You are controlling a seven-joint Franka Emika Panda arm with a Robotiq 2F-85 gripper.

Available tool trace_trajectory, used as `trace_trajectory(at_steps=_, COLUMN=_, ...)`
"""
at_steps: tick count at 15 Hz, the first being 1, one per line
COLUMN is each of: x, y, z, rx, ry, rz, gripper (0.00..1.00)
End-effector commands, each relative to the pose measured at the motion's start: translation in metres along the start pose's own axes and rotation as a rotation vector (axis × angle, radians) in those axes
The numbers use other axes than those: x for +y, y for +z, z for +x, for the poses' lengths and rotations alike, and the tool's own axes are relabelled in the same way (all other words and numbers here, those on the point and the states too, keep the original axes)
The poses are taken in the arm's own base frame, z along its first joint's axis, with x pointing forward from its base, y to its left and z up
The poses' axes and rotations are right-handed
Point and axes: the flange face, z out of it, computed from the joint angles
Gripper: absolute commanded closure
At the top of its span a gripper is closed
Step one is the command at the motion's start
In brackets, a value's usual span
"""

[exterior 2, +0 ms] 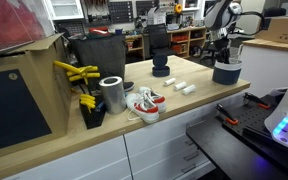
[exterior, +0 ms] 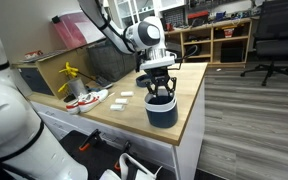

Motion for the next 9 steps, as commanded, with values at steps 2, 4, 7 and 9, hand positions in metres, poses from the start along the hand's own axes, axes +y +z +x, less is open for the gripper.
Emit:
trace_trajectory(at_steps=2, x=-0.009, y=0.005, z=-0.001, rx=0.017, ry=-0.006, rz=-0.027, gripper=0.54)
trace_trajectory(at_steps=4, x=-0.011, y=0.002, z=-0.003, rx=0.03, ry=-0.011, rz=-0.037, gripper=0.55)
trace_trajectory(at_steps=7, x=-0.015, y=0.0, z=-0.007, rx=0.041, ry=-0.022, rz=-0.054, gripper=0.57)
trace_trajectory(at_steps=9, x=-0.018, y=-0.002, z=-0.011, rx=0.051, ry=-0.03, rz=-0.07, gripper=0.55)
